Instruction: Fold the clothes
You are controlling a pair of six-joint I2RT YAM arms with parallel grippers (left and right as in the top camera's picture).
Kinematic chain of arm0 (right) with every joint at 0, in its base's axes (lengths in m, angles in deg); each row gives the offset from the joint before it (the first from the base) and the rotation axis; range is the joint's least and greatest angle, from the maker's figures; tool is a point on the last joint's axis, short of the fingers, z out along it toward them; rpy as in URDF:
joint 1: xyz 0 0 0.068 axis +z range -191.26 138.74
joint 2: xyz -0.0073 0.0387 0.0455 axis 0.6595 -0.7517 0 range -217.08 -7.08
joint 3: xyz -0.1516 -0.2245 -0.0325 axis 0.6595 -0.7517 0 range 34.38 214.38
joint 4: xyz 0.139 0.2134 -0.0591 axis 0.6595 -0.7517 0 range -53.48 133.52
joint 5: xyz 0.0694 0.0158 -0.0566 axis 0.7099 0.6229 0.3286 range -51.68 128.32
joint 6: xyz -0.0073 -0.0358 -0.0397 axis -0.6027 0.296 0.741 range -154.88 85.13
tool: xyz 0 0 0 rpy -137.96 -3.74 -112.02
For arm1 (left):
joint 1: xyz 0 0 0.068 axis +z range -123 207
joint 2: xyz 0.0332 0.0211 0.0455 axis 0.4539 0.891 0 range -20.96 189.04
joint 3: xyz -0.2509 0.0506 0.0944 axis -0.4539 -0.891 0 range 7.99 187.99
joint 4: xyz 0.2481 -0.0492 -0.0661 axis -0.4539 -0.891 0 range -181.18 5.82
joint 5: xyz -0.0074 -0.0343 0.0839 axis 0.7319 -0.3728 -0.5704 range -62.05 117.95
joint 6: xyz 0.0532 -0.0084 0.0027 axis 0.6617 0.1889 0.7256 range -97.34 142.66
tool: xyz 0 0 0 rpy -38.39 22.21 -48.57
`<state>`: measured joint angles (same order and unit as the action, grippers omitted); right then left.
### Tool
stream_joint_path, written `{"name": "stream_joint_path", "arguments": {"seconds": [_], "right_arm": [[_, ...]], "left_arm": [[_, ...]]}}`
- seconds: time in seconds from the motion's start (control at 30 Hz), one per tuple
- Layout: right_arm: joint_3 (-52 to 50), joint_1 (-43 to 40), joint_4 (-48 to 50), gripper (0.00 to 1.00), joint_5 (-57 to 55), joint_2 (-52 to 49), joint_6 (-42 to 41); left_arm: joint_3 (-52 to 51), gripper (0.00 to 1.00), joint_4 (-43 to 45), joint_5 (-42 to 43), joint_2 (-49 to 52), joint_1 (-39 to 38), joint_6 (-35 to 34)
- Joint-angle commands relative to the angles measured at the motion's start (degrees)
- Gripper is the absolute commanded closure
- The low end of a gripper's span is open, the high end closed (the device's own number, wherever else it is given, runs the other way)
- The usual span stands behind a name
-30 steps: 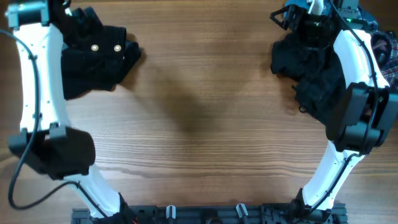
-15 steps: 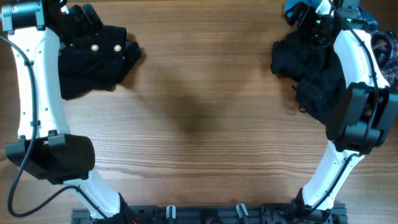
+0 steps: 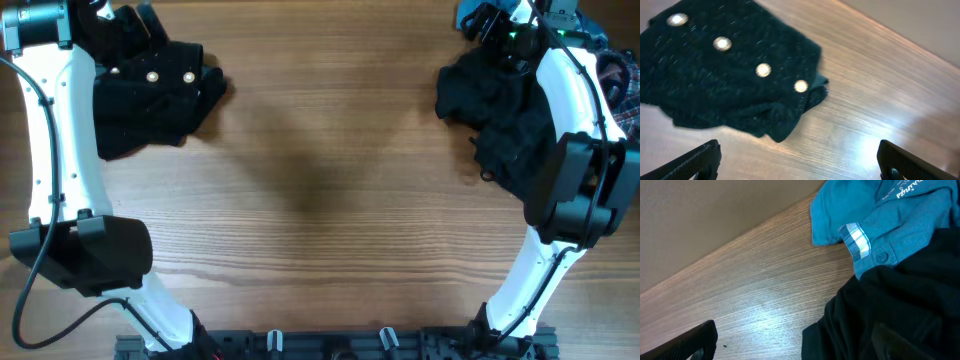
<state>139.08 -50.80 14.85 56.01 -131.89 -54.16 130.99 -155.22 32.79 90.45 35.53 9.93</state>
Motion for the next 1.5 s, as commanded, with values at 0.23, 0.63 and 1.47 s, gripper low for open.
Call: {"name": "stream_joint_path", "arguments": {"seconds": [0.23, 0.63, 1.47], "right_arm": [[-0.15, 0.13, 0.13, 0.00, -1.20, 0.11, -0.39], [-0.15, 0.13, 0.13, 0.00, -1.20, 0.11, -0.39], [-0.15, 0.13, 0.13, 0.00, -1.20, 0.11, -0.37]], "left_arm": [[0.07, 0.00, 4.57, 12.52, -1.81, -0.04, 16.52], [0.07, 0.00, 5.84, 20.44, -1.81, -0.04, 21.31], [-1.33, 0.77, 7.89, 21.03, 17.75, -5.68, 25.83]]}}
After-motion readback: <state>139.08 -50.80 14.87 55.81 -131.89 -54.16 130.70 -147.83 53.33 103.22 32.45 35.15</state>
